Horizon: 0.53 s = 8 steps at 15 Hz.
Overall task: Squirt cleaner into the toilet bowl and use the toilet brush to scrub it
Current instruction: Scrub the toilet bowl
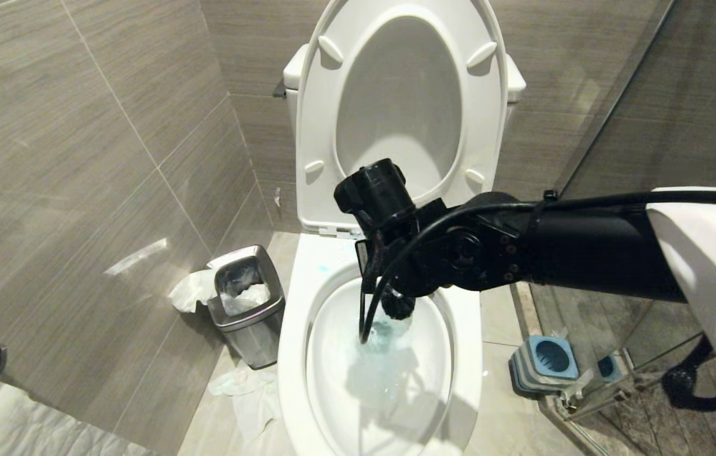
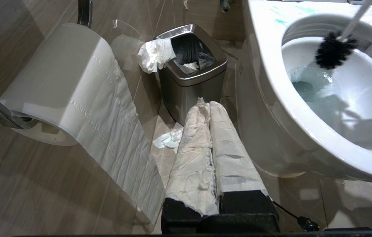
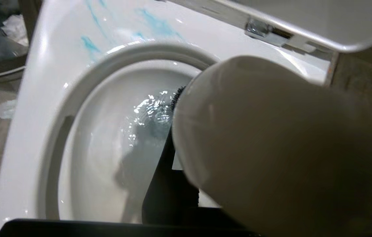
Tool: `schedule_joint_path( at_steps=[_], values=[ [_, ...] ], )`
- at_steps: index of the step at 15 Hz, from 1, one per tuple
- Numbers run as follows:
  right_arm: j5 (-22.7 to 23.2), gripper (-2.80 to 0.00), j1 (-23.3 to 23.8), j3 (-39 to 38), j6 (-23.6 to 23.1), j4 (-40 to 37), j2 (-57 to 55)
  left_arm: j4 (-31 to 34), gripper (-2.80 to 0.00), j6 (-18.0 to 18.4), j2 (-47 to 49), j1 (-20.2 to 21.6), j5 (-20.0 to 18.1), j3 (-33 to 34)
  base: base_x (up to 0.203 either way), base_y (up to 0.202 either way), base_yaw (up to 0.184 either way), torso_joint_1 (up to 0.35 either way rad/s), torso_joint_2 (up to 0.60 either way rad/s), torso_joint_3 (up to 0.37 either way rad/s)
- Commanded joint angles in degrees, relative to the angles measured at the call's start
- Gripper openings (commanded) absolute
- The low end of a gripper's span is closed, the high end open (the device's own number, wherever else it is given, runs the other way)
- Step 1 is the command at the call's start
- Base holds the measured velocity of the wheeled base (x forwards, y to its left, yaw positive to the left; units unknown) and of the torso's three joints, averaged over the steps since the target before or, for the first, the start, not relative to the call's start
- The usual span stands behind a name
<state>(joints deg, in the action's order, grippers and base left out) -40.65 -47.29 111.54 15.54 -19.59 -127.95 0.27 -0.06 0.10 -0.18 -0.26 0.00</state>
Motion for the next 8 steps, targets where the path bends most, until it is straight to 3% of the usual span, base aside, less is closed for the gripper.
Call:
schedule_joint_path(
  at_steps=[1,5,8],
  values=[
    [0.11,-2.80,-1.32,2.33,-0.17,1.45,-5.45,0.00,-2.80,-0.03,-0.01,0.01,-0.01,0.09,0.000,0.000,0.000,0.000,0.00,0.000],
    [1.02,-2.80,-4.77,2.29,-0.37,8.89,-9.79,0.00,-2.80,-0.03,0.01,0.01,-0.01,0.09,0.000,0.000,0.000,0.000,0.00,0.000],
    [1.05,-2.80,-7.73,2.25,1.58,9.74,-10.02,0.00,-2.80,-0.03,0.02,0.01,-0.01,0.09,0.000,0.000,0.000,0.000,0.00,0.000]
  ],
)
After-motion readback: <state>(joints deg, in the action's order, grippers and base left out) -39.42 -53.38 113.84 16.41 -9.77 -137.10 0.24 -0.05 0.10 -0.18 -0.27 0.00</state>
